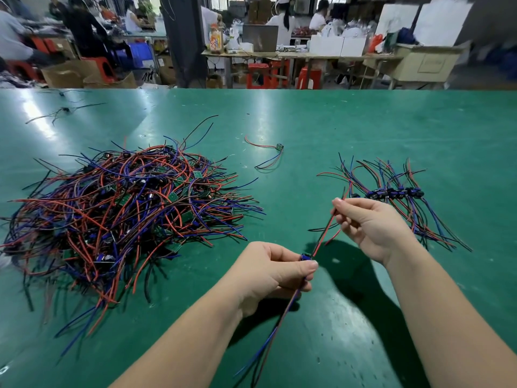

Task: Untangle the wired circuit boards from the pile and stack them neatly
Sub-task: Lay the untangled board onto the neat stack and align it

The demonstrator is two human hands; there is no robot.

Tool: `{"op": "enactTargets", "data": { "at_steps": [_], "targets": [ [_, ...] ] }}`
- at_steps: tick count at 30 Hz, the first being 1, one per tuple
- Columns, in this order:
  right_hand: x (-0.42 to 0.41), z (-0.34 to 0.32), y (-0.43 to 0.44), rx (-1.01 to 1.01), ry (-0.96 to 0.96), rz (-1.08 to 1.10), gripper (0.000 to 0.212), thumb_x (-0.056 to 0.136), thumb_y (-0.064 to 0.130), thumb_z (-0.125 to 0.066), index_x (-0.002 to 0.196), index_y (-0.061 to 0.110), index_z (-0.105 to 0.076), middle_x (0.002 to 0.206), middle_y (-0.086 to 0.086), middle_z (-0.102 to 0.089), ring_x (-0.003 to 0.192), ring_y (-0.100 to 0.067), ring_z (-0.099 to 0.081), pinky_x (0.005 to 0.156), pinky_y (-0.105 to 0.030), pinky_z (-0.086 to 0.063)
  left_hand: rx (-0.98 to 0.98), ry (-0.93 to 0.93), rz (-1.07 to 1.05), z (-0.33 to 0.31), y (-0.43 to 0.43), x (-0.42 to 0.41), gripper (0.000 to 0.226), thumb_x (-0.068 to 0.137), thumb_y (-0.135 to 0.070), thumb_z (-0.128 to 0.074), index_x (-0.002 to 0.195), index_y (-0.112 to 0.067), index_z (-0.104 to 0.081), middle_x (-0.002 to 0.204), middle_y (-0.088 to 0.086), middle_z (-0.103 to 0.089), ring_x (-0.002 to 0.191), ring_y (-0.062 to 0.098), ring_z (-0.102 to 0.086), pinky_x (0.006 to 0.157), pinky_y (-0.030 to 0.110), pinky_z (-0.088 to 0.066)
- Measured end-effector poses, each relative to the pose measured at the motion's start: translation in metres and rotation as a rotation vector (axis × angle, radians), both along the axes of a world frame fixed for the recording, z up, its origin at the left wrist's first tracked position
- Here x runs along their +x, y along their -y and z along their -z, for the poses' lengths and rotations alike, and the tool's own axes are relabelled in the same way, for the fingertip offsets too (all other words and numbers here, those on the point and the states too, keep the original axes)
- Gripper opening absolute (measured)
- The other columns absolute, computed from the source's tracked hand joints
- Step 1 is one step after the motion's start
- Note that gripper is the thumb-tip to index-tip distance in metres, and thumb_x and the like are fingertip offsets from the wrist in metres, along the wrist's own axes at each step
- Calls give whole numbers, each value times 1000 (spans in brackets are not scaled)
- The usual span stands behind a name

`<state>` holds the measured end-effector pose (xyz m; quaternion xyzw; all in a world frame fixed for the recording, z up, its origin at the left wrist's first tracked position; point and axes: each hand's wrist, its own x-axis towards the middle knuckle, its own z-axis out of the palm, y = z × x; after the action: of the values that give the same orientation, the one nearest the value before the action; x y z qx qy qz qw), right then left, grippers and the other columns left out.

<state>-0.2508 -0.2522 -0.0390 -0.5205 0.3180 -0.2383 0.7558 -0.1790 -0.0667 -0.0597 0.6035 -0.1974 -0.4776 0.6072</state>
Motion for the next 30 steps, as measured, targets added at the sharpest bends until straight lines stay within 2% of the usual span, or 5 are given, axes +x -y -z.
{"op": "enactTargets", "data": {
  "at_steps": [6, 13, 19, 23, 30],
  "targets": [
    [2, 7, 7, -3, 6, 63, 10, 81, -5, -65, 76, 4, -65, 56, -1, -66, 48, -7, -60, 47, -12, -47, 44, 72, 38, 0, -2, 2, 11, 75, -11, -79, 73, -7, -69, 69, 9, -70, 56, 17, -66, 54, 22, -53],
    [2, 8, 12, 56, 11, 169, 8, 84, 8, -69, 80, 3, -65, 53, -5, -66, 41, -7, -56, 43, -13, -46, 64, 73, 63, -4, -3, 3, 14, 74, -12, -79, 76, -4, -68, 68, 7, -70, 57, 16, -66, 55, 22, -54],
    [-1, 6, 12, 92, 96, 104, 7, 86, 6, -64, 82, 4, -60, 60, -8, -69, 56, -17, -69, 50, -20, -55, 67, 65, 101, -5, -4, 2, 12, 76, -13, -77, 72, -5, -69, 63, 6, -69, 55, 14, -66, 53, 21, -53],
    [4, 9, 9, -52, 82, 129, 15, 92, 7, -58, 78, 3, -55, 56, -6, -64, 52, -15, -68, 45, -19, -52, 53, 42, 106, -4, -4, 1, 12, 76, -14, -78, 67, -9, -72, 69, 8, -70, 58, 15, -67, 57, 23, -55],
    [10, 15, 6, -367, -88, 241, 20, 97, 8, -49, 79, 7, -43, 67, -15, -54, 45, -21, -66, 38, -23, -47, 35, 31, 88, -2, -3, 1, 12, 73, -16, -80, 63, -13, -74, 72, 10, -71, 60, 15, -68, 55, 23, -55]
  ]
}}
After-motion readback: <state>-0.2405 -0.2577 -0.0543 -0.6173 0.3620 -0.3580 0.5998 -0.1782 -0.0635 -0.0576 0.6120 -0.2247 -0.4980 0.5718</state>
